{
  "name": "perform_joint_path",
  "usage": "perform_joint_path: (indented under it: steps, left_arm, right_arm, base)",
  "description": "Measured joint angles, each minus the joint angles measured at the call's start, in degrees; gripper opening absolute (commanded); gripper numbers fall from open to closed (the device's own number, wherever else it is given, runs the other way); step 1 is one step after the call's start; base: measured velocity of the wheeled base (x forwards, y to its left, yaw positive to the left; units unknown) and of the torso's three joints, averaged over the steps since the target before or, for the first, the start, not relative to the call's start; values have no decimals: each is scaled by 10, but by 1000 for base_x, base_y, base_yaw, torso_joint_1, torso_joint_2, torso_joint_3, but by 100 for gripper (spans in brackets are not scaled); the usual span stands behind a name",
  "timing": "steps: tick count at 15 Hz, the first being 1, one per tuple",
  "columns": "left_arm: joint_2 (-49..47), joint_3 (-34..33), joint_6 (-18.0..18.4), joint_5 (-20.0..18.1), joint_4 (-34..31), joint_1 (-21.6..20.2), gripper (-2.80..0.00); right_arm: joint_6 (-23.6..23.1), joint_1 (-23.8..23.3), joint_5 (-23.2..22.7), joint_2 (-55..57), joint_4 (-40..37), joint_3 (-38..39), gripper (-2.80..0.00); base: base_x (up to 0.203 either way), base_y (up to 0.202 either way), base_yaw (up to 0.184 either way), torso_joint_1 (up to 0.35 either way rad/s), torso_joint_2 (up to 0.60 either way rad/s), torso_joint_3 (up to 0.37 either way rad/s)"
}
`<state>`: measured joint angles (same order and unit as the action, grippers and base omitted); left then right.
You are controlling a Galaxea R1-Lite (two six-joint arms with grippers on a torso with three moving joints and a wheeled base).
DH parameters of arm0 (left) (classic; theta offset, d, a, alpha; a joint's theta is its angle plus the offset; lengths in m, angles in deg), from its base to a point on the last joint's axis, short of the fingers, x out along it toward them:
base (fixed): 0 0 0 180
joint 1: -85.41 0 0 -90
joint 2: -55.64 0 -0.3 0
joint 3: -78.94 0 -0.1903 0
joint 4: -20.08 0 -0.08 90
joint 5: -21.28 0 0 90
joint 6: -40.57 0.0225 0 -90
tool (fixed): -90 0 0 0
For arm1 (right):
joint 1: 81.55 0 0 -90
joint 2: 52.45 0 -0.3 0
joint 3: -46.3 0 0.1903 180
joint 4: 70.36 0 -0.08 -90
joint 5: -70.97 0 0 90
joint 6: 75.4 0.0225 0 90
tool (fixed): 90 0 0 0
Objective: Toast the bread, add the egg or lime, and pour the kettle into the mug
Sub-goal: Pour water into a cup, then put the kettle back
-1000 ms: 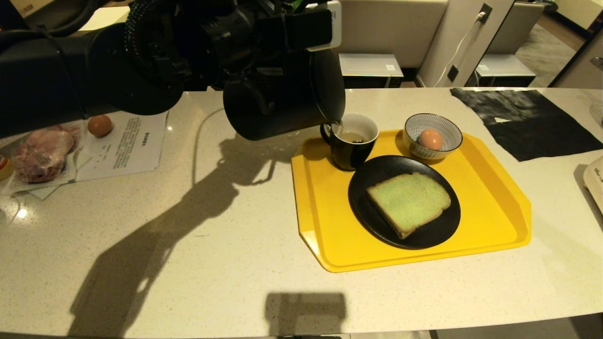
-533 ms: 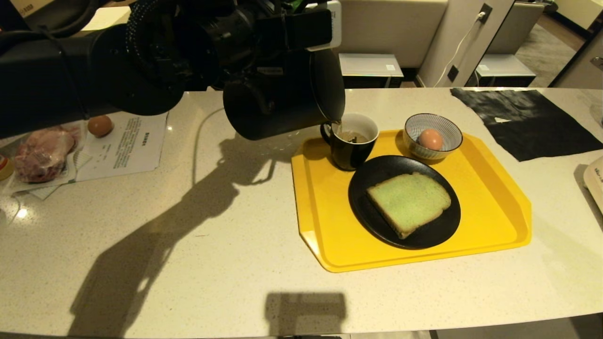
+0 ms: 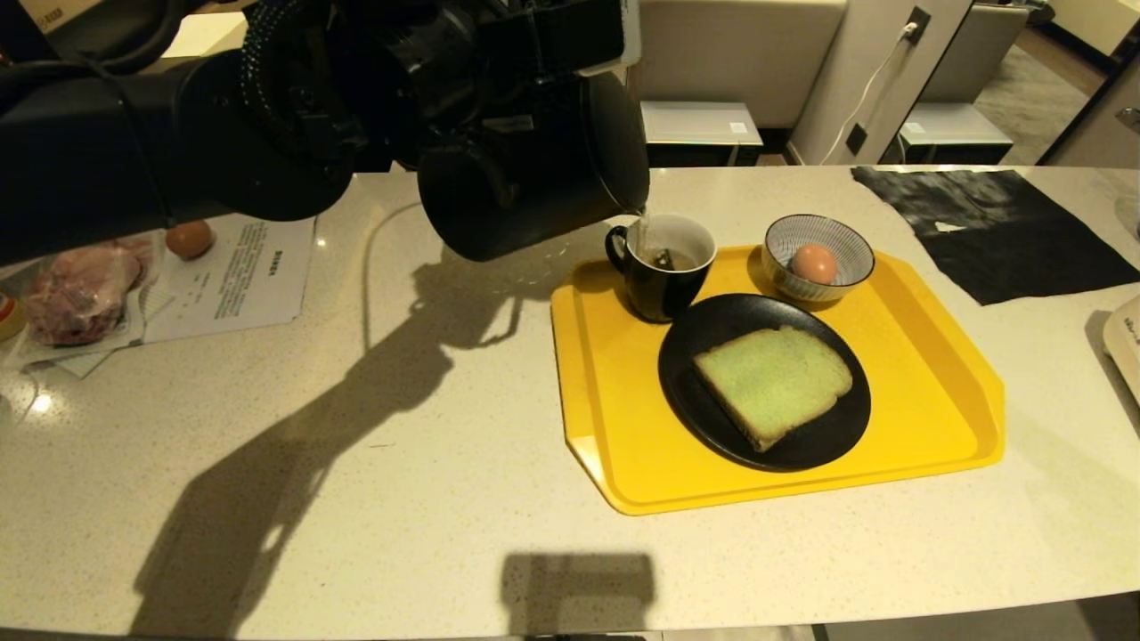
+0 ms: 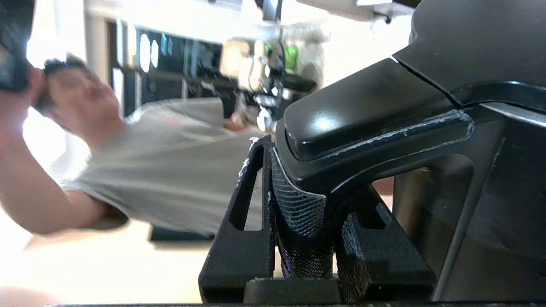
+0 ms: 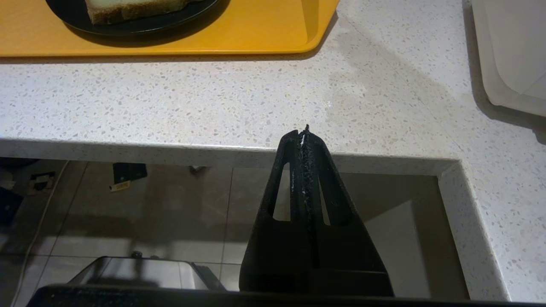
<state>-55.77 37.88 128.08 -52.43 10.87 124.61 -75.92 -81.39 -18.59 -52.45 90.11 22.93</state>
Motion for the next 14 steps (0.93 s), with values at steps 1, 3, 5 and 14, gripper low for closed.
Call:
perform_joint_path:
  steps: [1,3,5,14]
  left_arm:
    - [0,0,-5,7,3,0,-280]
    - [2,0,-22,25,19,0,-280]
    - [6,0,-52,53,35,-5,-280]
    - [43,0,-220,216,122,-48,-280]
  right_arm:
    - [0,0,0,0,0,0,-280]
    - [0,0,0,0,0,0,-280]
    - [0,0,0,0,0,0,-280]
    - [0,0,0,0,0,0,-280]
  base:
    - [0,0,0,0,0,0]
    - [0,0,0,0,0,0]
    - [0,0,0,0,0,0]
    - [0,0,0,0,0,0]
